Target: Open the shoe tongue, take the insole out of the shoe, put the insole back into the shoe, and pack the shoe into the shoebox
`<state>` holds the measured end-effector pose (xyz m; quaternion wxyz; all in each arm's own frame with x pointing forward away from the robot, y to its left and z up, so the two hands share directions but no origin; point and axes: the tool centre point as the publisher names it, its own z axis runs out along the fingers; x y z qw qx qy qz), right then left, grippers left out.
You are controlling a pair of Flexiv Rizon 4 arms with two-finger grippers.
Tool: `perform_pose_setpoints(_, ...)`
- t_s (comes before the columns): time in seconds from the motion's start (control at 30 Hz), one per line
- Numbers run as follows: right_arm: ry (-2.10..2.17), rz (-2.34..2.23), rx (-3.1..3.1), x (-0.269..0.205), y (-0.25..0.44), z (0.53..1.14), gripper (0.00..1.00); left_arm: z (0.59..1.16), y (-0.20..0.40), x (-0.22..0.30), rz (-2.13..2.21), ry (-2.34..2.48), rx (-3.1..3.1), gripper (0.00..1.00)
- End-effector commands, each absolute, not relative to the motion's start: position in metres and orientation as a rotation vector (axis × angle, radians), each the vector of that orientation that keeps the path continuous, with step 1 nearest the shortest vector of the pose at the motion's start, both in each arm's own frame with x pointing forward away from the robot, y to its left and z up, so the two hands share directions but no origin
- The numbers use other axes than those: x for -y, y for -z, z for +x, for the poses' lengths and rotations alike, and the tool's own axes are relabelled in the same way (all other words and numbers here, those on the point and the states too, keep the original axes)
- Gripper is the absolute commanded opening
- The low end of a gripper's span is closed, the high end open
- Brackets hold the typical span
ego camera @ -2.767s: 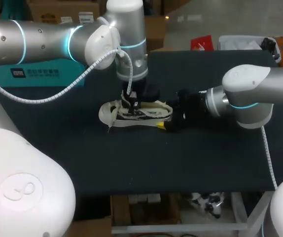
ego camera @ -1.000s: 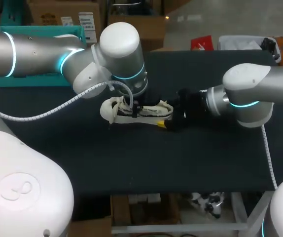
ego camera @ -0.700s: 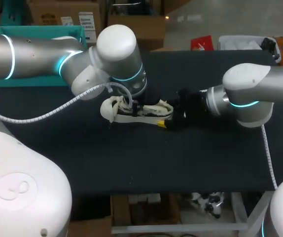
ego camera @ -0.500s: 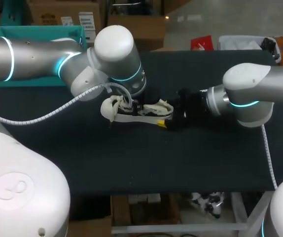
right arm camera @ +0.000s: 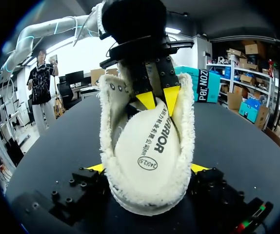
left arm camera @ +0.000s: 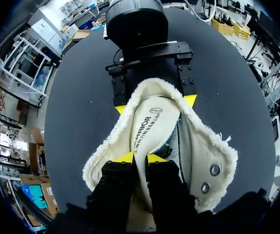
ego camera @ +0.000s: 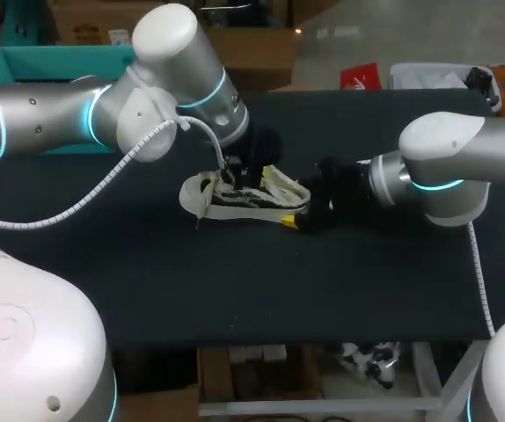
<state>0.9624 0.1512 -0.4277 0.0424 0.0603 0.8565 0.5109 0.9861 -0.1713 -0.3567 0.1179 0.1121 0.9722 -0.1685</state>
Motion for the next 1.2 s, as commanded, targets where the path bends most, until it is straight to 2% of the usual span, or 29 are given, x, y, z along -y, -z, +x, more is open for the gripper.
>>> perform_pose_setpoints(0.03, -1.564, 0.182, -2.618, -0.154, 0.433, 0.96, 0.0, 0.97, 0.328, 0.166, 0.351, 0.543, -2.859, 0.0)
perform_pose_setpoints(0.5, -1.564, 0.182, -2.618, -0.154, 0.433, 0.96, 0.0, 0.95, 0.3, 0.16, 0.336, 0.769, -2.901, 0.0)
perform_pose_setpoints(1.03, -1.543, 0.192, -2.626, -0.149, 0.428, 0.958, 0.0, 0.936, 0.223, 0.176, 0.607, 1.352, -2.898, 0.0)
perform_pose_setpoints(1.07, -1.538, 0.19, -2.631, -0.147, 0.427, 0.958, 0.25, 0.935, 0.219, 0.177, 0.634, 1.381, -2.899, 0.0)
perform_pose_setpoints(1.13, -1.52, 0.211, -2.649, -0.143, 0.423, 0.957, 1.0, 0.934, 0.212, 0.178, 0.671, 1.437, -2.895, 0.0)
perform_pose_setpoints(1.2, -1.512, 0.216, -2.656, -0.138, 0.421, 0.957, 1.0, 0.932, 0.206, 0.178, 0.721, 1.482, -2.895, 0.0)
